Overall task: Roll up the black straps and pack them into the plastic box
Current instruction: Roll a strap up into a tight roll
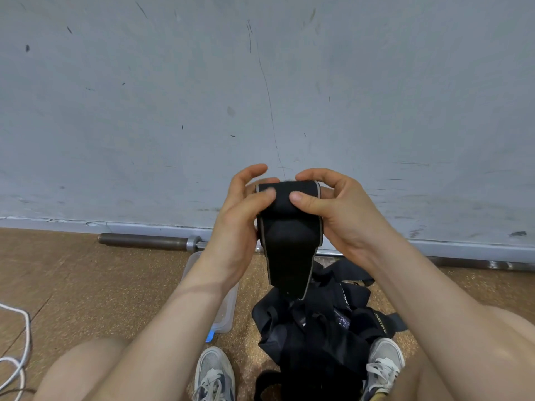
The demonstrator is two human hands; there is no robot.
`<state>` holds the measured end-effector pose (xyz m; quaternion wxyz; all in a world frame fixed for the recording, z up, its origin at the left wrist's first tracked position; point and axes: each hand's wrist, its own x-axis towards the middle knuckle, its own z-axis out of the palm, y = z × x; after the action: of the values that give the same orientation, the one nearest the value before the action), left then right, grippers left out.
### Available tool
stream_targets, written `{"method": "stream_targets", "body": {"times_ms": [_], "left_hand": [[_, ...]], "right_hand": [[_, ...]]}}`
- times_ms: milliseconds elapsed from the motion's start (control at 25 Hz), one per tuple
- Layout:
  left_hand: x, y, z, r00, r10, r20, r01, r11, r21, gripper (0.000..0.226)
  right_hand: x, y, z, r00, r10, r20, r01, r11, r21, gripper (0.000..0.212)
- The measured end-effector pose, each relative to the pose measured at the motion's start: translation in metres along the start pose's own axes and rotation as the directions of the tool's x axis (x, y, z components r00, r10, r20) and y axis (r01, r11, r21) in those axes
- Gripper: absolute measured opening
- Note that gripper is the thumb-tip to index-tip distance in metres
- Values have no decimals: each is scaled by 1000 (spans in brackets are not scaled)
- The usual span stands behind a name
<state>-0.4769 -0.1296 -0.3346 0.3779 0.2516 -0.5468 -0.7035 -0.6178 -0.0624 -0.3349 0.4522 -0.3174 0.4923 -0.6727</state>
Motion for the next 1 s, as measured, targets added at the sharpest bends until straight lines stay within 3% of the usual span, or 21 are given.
{"method": "stream_targets", "body": {"times_ms": [80,120,200,240,360,440,520,640,760,880,1000], "left_hand": [[0,-4,1,996,-84,-31,87,992,96,30],[-1,-6,2,994,-101,-31,104,988,117,32],[-3,-8,3,994,-104,-23,105,992,65,32],[-4,-8,2,996,-87,-16,88,996,26,30],[-3,-9,3,999,-16,-45,17,999,32,20],[-5,-13,6,998,14,-63,-9,996,85,22],[-7,-13,8,998,21,-62,-15,994,110,25],[-9,-10,6,999,52,0,-51,980,193,29],[-7,-8,2,974,221,42,-219,886,409,41],[-5,-4,4,970,240,-35,-218,926,309,47],[-5,-1,2,992,125,-31,-113,958,263,42]], "right_hand": [[-1,2,3,999,-36,-13,35,997,-68,32],[-3,4,6,996,-84,-23,78,978,-194,32],[-6,7,12,982,-188,21,175,861,-477,34],[-8,9,14,978,-199,59,199,821,-534,38],[-9,10,23,992,-122,-30,99,904,-416,36],[-8,8,24,986,-63,-152,4,934,-357,26],[-8,11,23,985,-16,-171,-43,942,-334,27],[-8,13,17,997,4,-81,-27,957,-289,17],[-3,4,2,997,13,80,-2,989,-148,22],[-1,-10,-6,992,-9,126,1,998,65,36],[-1,-19,-14,981,-3,191,-6,999,43,35]]}}
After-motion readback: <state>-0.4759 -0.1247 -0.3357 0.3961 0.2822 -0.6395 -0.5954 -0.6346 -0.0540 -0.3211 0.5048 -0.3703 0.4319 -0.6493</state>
